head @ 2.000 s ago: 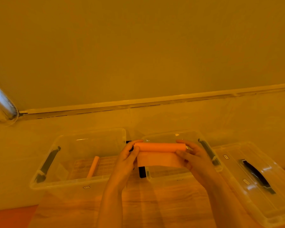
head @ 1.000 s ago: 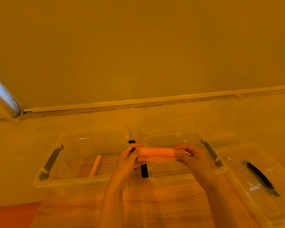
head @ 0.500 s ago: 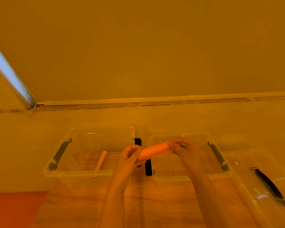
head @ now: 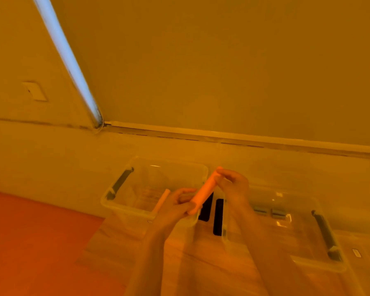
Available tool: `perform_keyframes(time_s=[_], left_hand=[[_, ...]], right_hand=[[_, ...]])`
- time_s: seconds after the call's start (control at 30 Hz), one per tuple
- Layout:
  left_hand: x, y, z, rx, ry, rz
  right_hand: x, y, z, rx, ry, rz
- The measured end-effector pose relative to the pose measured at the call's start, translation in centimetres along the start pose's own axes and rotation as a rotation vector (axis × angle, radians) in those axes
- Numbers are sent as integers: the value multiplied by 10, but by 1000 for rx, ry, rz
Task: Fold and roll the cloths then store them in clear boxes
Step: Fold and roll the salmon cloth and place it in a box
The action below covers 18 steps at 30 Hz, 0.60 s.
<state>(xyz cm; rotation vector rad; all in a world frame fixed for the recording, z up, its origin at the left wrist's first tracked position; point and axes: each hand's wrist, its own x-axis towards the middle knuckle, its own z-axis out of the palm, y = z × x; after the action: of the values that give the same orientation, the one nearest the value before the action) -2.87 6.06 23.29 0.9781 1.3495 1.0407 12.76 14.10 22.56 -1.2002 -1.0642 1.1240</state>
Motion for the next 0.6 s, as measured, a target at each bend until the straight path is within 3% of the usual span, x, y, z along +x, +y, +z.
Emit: perform_keyframes(time_s=[0.17, 0.33, 0.6], left_hand=[[17, -6, -33, 15, 7, -5], [61, -15, -78, 46, 12, -29], [134, -29, -145, 87, -103, -250]], right_hand=[[12, 13, 46, 96, -69, 124], [27, 35, 94, -5, -108, 111], [50, 71, 172, 71, -56, 191]])
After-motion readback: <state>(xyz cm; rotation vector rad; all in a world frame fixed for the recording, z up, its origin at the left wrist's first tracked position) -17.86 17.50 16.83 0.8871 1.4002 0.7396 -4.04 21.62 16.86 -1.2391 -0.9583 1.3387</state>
